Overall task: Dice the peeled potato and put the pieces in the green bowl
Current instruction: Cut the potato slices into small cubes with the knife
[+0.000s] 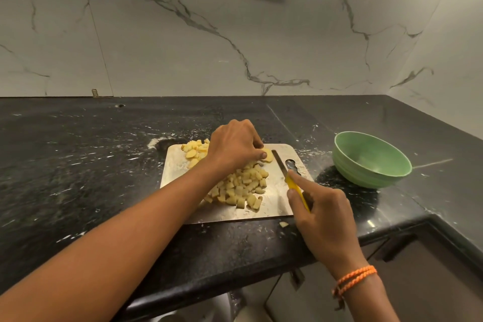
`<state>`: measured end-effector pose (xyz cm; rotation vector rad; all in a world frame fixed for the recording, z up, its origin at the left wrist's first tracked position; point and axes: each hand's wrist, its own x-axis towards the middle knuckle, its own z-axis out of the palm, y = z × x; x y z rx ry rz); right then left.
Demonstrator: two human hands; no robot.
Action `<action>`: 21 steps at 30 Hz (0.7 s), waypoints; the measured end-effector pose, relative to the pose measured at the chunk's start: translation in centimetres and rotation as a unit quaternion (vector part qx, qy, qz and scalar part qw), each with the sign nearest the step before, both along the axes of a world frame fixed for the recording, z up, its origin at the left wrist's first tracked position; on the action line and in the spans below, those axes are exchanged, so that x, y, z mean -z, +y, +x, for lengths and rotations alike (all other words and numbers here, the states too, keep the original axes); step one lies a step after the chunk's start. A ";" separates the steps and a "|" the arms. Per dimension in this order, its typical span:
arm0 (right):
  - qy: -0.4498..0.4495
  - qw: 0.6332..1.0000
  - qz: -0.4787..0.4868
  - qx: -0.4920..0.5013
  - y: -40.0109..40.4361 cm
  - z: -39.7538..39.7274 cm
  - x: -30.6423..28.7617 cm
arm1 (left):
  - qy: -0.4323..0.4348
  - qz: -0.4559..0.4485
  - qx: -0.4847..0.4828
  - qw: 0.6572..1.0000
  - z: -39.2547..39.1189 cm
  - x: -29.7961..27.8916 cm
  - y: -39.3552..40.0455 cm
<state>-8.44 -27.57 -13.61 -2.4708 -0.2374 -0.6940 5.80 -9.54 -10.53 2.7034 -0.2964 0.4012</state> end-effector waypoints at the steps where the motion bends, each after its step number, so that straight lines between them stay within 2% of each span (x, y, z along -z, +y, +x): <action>1: -0.009 1.000 0.005 0.007 0.2 0.4 -0.2 | 0.002 -0.008 -0.002 1.000 0.1 -0.2 0.2; 11: 0.025 0.996 -0.083 -0.026 1.9 4.7 -0.8 | 0.006 -0.003 -0.015 1.000 0.2 0.2 0.3; 16: 0.057 0.991 -0.114 -0.033 1.9 5.0 -0.6 | -0.025 0.039 -0.030 0.998 -0.3 0.5 -0.1; 21: 0.046 0.992 -0.106 -0.040 1.1 3.6 -0.4 | -0.032 0.049 -0.038 0.998 -0.3 0.5 -0.3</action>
